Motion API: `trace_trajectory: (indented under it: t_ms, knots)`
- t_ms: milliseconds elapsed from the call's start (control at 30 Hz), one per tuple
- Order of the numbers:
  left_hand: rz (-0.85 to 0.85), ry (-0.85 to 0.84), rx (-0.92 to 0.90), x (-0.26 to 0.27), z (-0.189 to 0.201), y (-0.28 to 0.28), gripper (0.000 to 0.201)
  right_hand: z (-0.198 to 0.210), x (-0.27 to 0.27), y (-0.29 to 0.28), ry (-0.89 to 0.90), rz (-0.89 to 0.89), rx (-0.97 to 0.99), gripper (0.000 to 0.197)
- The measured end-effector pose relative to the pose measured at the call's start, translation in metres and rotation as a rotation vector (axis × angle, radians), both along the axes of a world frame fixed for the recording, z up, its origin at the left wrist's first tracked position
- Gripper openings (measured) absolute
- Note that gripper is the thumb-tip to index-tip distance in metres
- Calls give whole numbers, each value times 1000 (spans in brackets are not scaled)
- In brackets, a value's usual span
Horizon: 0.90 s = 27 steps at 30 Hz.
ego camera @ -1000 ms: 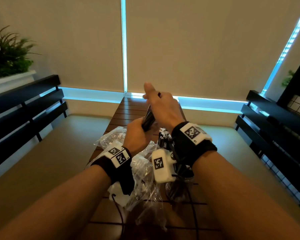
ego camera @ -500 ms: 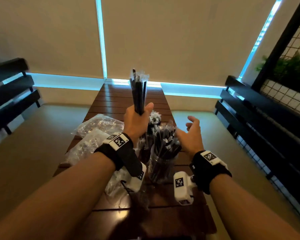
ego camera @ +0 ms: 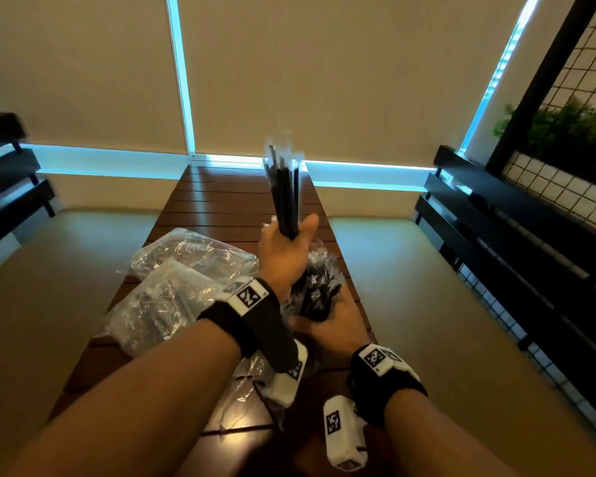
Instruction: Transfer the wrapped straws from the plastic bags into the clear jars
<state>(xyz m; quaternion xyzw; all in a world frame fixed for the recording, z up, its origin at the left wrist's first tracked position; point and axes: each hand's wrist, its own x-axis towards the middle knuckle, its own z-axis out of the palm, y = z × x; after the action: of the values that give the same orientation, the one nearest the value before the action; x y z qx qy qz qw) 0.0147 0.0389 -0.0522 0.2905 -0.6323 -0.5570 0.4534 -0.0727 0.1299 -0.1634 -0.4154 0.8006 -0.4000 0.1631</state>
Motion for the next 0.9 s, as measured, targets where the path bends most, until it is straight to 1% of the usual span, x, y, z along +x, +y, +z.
trace_trajectory:
  t_ms: [100, 200, 233, 300, 367, 400, 467, 533, 567, 600, 667, 733, 767, 833, 867, 900]
  knots:
    - [-74, -77, 0, 7, -35, -1, 37, -7, -8, -5, 82, -9, 32, 105]
    - [-151, -166, -14, 12, -56, 3, 48, 16, 8, -7, 196, -3, -19, 107]
    - [-161, -186, -7, 11, -59, 2, 50, 22, 14, -6, 178, 7, -42, 108]
    - [-187, -201, 29, 11, -60, 2, 53, 28, 21, -5, 77, -1, -90, 109]
    - [-208, -192, 72, 14, -60, 0, 65, 25, 25, -2, 6, -21, -100, 102]
    - [-202, -204, 65, 17, -60, 1, 72, 22, 27, -2, 0, -27, -100, 97]
    - [-151, -221, -21, 22, -64, 1, 77, 24, 29, -3, 13, -25, -105, 92]
    - [-101, -237, -128, 29, -68, 2, 73, 25, 29, -4, -10, 12, -109, 91]
    - [-92, -249, -176, 31, -72, 1, 69, 25, 28, -4, -32, 49, -112, 94]
    - [-89, -278, -211, 33, -73, 1, 66, 25, 26, -3, -51, 79, -132, 103]
    - [-92, -317, -244, 36, -78, -1, 66, 30, 21, -1, -73, 108, -136, 119]
    - [-85, -351, -260, 36, -82, -4, 65, 50, 24, 5, -129, 103, -133, 121]
    - [-94, -359, -291, 35, -85, -6, 57, 61, 26, 7, -161, 106, -176, 119]
    - [-95, -379, -329, 34, -84, -4, 21, 89, 34, 10, -138, 96, -331, 114]
    - [-93, -385, -339, 33, -83, -3, 12, 103, 40, 8, -82, 73, -418, 110]
    - [-79, -382, -346, 31, -86, -4, 12, 115, 45, 4, -1, 44, -496, 102]
